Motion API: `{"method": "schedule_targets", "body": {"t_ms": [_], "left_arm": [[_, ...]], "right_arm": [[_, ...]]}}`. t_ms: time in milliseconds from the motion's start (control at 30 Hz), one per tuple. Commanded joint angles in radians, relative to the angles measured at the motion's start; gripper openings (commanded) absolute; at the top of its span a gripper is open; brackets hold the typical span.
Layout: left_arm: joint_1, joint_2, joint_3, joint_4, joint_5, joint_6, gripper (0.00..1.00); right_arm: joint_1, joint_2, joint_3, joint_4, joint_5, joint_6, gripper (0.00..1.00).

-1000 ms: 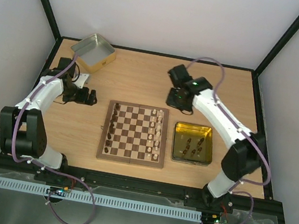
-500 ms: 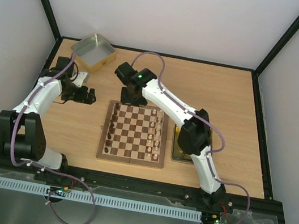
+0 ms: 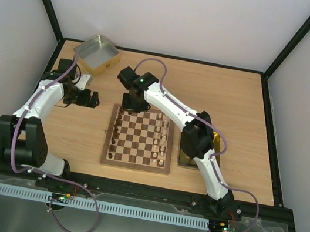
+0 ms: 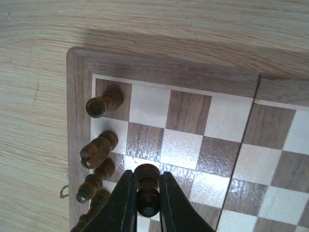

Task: Set up the chess pieces on the board
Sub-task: Place the chess piece on the chessboard.

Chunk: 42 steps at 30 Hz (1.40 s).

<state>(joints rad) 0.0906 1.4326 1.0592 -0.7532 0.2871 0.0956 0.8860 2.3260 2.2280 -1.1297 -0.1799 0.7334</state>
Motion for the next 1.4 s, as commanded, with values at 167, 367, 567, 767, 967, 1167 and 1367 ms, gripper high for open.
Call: {"method": "schedule_targets", "body": {"t_ms": [167, 367, 567, 767, 967, 1167, 1367], "left_arm": [[0.008, -0.022, -0.014, -0.006, 0.01, -0.006, 1.0], [0.008, -0.02, -0.012, -0.006, 0.01, -0.006, 1.0], [0.008, -0.018, -0.012, -0.006, 0.011, -0.005, 1.0], [0.008, -0.014, -0.011, -0.006, 0.012, -0.007, 1.0], [0.008, -0.008, -0.008, -0.006, 0.012, -0.007, 1.0], [0.008, -0.003, -0.008, -0.007, 0.012, -0.007, 1.0], [0.008, 0.002, -0.006, -0.006, 0.012, -0.007, 1.0]], "right_arm": [[0.002, 0.078, 0.061, 0.033, -0.019, -0.006, 0.09], [-0.004, 0.105, 0.091, 0.04, 0.001, 0.0, 0.09], [-0.015, 0.12, 0.093, 0.045, 0.0, -0.002, 0.09], [-0.028, 0.132, 0.095, 0.051, 0.004, -0.002, 0.09], [-0.042, 0.155, 0.122, 0.055, -0.012, 0.001, 0.09], [-0.045, 0.169, 0.129, 0.065, -0.025, 0.008, 0.1], [-0.045, 0.171, 0.13, 0.064, -0.032, 0.003, 0.13]]}}
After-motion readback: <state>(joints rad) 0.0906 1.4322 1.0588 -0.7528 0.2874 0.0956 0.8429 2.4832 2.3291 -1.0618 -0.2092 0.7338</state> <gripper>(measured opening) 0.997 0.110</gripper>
